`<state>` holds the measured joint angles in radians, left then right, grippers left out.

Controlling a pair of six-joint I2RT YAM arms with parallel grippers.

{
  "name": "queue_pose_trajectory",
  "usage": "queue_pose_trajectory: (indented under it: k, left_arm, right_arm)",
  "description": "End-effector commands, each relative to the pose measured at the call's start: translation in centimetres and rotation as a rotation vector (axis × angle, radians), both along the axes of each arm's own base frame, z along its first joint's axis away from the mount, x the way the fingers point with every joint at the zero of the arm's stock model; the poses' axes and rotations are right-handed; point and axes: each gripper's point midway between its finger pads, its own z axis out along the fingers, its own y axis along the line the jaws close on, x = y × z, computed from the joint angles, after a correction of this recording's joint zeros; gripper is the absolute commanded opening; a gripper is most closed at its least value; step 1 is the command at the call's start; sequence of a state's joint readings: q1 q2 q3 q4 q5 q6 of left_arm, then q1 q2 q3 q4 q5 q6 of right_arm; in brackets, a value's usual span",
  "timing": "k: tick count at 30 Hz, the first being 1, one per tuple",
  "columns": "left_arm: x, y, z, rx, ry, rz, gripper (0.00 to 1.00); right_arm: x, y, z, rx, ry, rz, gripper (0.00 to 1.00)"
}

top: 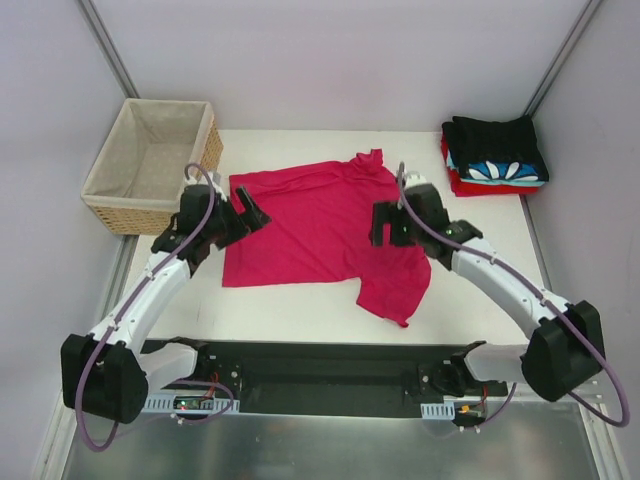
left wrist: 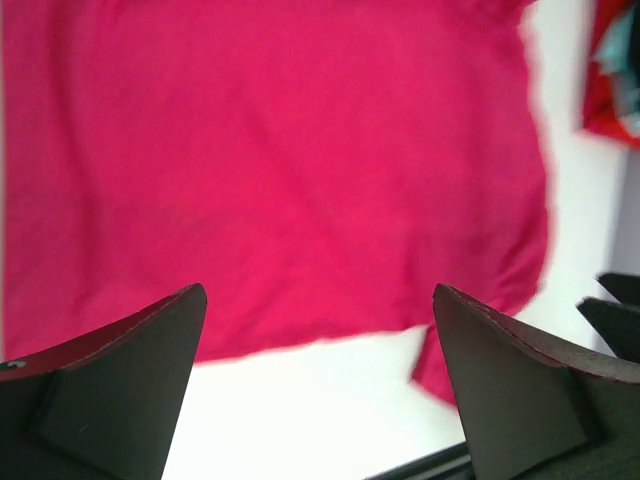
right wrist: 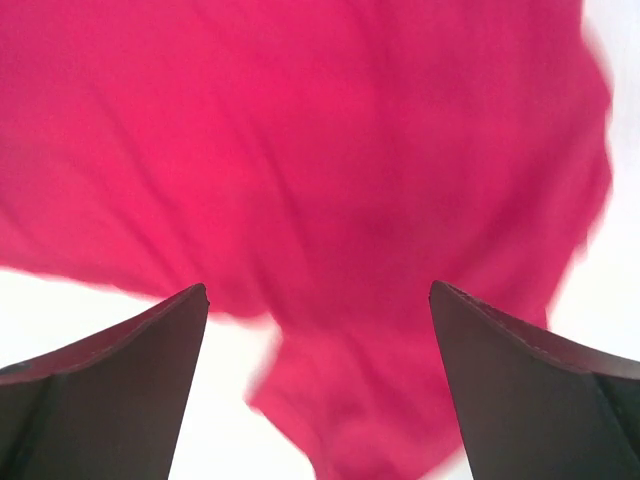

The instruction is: Fold and stack the t-shirts

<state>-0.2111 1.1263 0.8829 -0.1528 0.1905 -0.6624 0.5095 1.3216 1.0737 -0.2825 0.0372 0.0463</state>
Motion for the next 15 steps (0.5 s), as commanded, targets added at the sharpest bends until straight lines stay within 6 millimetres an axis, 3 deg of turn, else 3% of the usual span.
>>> queue_pose_trajectory:
  k: [1,3,7,15]
  left_arm:
    - [-5.7,2.1,-6.8,0.073,0.213,0.052,0.96]
    - [-6.9,2.8,-7.6,0.090,0.230,0.074,0.95]
    - [-9.1,3.6,-9.7,0.115,0.304,0.092,0.93]
    - [-10.5,3.5,-10.5,0.109,0.334,0.088,0.92]
  right_arm:
    - [-5.9,-4.8,-5.0,-0.128,0.119,-0.132,0.97]
    - [-7.9,-6.1,-6.2,-0.136,0.146,-0.151,0.97]
    - [-11.0,-6.5,-7.4,-0.085,0.199,-0.137,0.98]
    - [-15.6,-7.0,-9.6,-0.076,0.289,-0.138,0.95]
